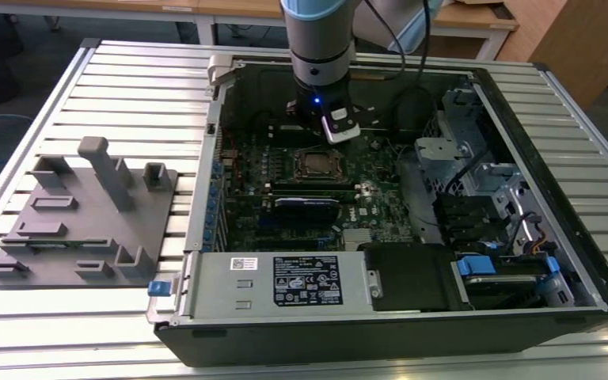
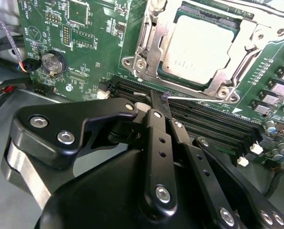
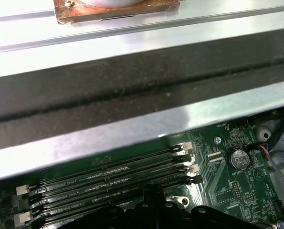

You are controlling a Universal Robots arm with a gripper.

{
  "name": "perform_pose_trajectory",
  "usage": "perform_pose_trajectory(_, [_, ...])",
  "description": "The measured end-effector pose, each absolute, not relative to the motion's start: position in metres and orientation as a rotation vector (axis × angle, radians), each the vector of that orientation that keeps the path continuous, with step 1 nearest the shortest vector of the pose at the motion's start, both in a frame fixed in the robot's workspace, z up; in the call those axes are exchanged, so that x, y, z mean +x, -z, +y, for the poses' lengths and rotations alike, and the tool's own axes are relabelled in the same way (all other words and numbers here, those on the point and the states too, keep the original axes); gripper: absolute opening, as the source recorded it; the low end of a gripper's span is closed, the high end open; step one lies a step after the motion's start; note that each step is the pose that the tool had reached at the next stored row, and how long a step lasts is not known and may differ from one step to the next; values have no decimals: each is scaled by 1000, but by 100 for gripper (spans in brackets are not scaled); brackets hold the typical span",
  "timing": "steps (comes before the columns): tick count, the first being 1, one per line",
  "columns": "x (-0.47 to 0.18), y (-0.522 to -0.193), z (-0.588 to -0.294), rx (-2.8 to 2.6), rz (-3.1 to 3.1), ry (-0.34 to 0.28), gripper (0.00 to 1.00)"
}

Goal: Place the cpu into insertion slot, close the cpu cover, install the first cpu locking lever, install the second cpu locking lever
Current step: 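Install the first cpu locking lever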

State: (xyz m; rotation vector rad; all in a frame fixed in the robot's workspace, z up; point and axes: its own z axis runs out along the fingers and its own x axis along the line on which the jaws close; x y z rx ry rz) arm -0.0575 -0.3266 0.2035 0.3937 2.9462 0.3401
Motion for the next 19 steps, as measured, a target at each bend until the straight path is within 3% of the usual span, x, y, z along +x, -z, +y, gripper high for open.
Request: perform_pose_trajectory(19, [-62, -198, -324, 446, 2934, -331, 10])
